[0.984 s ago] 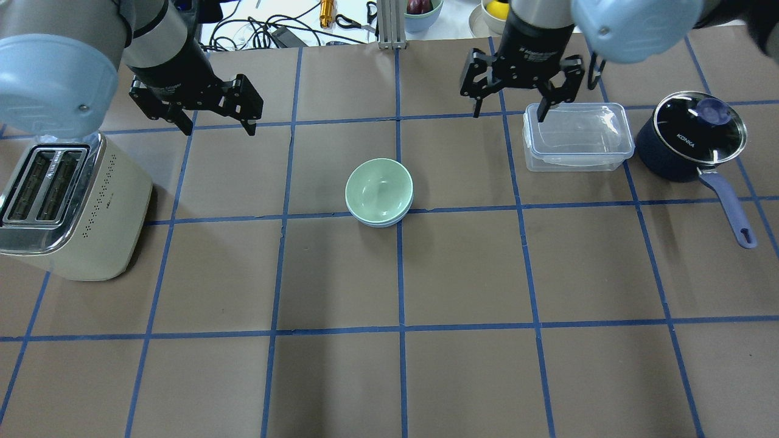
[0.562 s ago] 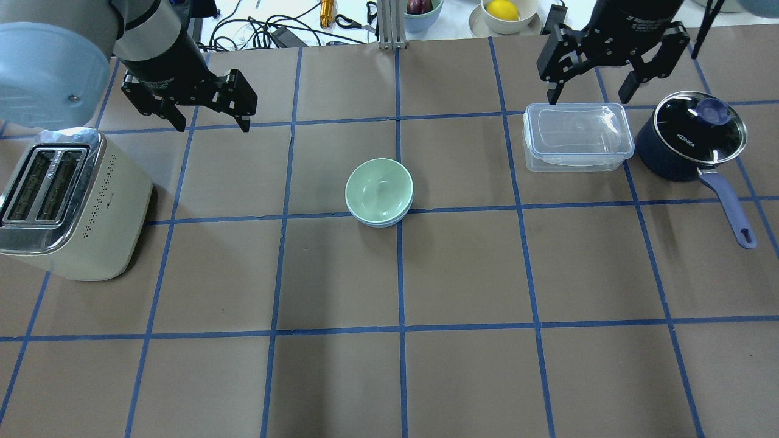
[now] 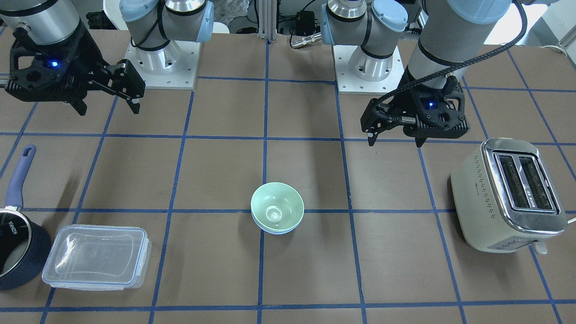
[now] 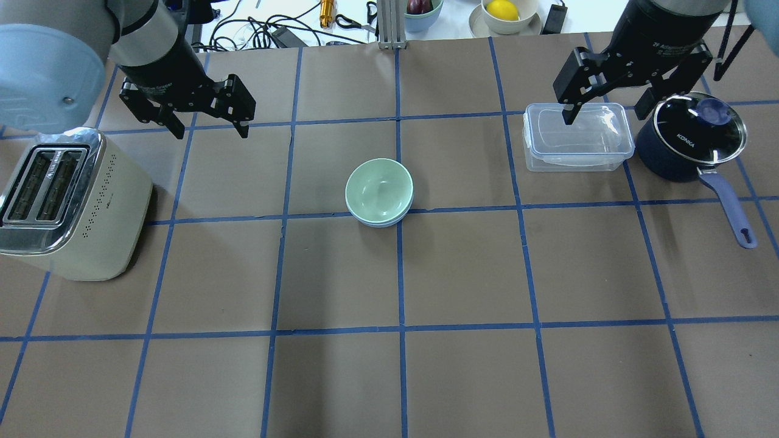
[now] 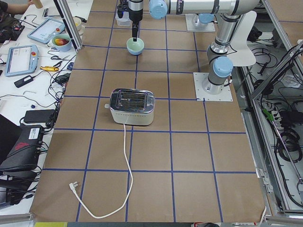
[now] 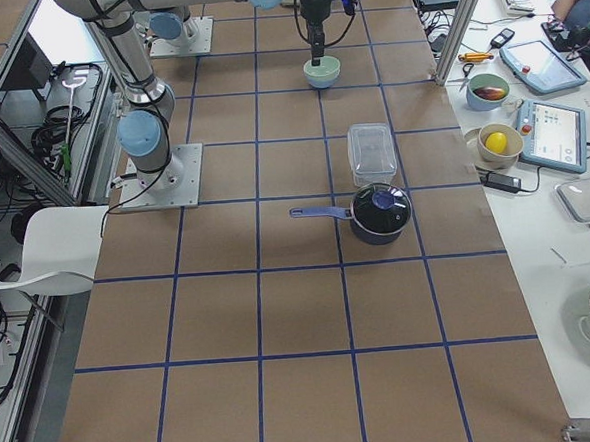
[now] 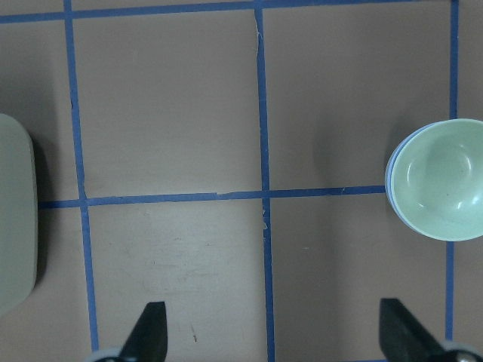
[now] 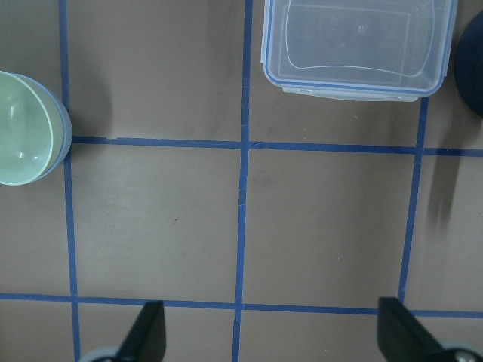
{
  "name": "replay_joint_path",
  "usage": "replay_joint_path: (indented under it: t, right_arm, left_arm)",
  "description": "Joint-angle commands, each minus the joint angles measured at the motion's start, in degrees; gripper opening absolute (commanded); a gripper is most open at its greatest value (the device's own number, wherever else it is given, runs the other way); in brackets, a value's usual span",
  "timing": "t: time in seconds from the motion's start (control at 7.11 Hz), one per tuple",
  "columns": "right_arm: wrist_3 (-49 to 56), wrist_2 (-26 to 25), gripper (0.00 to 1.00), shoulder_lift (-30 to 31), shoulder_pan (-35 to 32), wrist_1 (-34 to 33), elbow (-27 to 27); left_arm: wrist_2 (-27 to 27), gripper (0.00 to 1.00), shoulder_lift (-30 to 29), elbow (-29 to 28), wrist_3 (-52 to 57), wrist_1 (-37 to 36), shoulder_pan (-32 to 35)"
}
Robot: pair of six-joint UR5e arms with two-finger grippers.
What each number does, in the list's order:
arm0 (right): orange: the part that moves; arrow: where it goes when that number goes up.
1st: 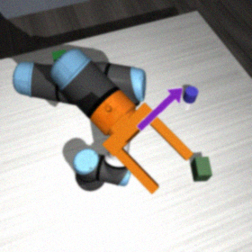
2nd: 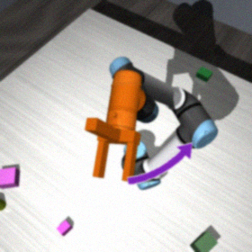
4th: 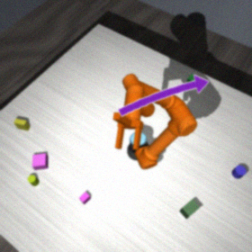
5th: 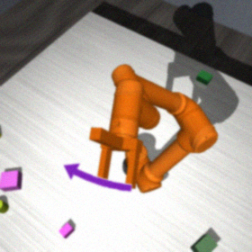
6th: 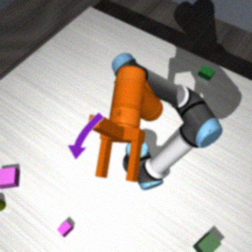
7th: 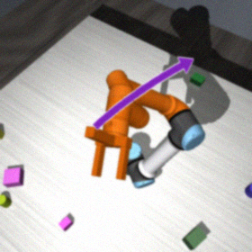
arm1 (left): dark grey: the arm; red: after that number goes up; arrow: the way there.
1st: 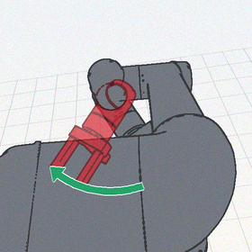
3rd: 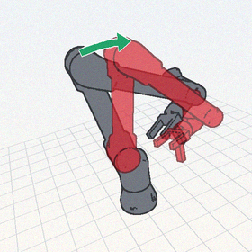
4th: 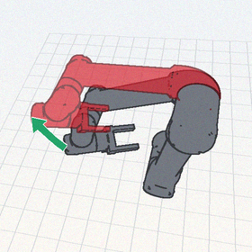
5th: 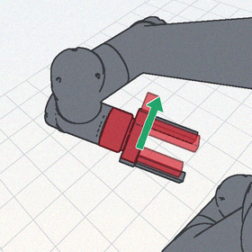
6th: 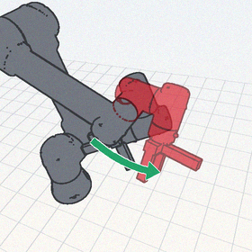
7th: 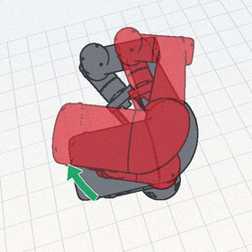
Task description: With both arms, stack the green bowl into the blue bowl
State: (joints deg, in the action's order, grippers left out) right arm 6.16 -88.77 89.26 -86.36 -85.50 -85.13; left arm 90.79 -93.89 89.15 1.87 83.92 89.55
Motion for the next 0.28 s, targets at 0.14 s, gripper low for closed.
replay_joint_path:
  t: [0.14]
  right_arm:
    - [0.1, -0.1, 1.0, 0.1, 0.0, -0.2, -0.3]
  left_arm:
    - [-0.1, 1.0, 0.1, 0.2, 0.0, 0.0, 0.0]
